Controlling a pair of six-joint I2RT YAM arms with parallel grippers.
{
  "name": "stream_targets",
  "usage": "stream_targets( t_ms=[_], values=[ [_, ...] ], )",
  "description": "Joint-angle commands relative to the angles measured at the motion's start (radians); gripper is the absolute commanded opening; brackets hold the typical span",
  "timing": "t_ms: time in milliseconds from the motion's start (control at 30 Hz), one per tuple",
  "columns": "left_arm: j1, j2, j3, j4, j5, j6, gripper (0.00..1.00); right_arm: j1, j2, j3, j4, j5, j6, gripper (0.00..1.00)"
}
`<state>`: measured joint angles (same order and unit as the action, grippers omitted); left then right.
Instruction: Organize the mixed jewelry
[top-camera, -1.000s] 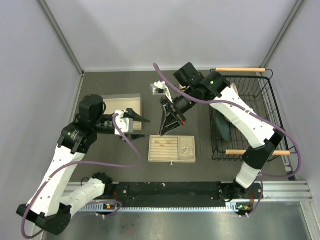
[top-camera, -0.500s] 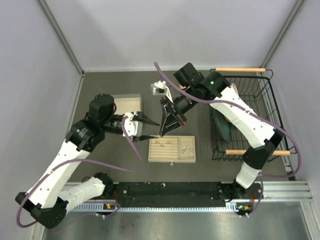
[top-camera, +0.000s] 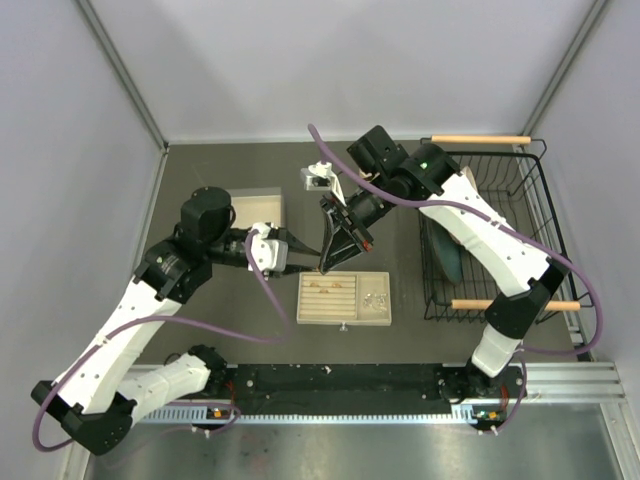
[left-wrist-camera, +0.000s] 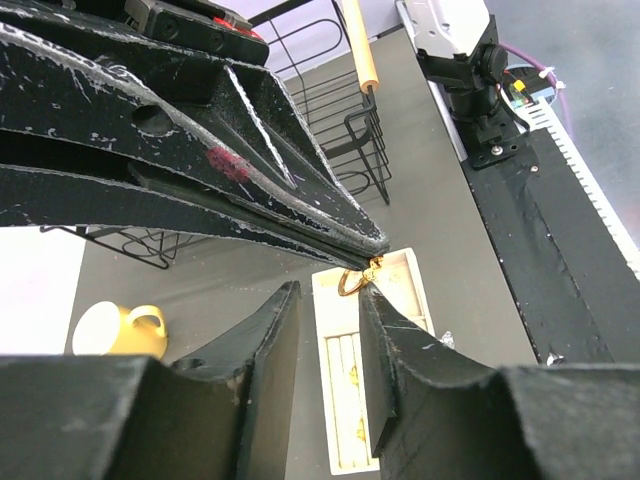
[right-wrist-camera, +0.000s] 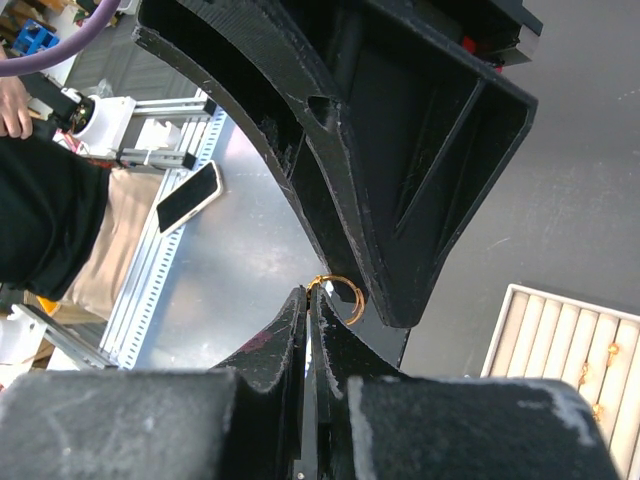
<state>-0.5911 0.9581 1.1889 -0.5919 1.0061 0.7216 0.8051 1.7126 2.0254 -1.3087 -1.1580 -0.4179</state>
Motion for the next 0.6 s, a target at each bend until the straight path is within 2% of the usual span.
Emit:
stream_targets(
  t_ms=[0, 400, 567],
  values=[
    [-0.007, -0.013, -0.006, 0.038, 0.035, -0.017, 0.33, 0.013, -0.005, 0.053, 0.002, -0.029, -0.021, 0.00],
    [-0.018, -0.030, -0.017, 0.047, 0.052, -0.044, 0.31, 0.013, 0.012, 0.055, 0.003, -0.009, -0.024, 0.00],
    [-0.019, -0.035, -0.011, 0.066, 0.057, -0.070, 0.26, 0.013, 0.016, 0.061, 0.005, -0.002, -0.021, 0.00]
  ],
)
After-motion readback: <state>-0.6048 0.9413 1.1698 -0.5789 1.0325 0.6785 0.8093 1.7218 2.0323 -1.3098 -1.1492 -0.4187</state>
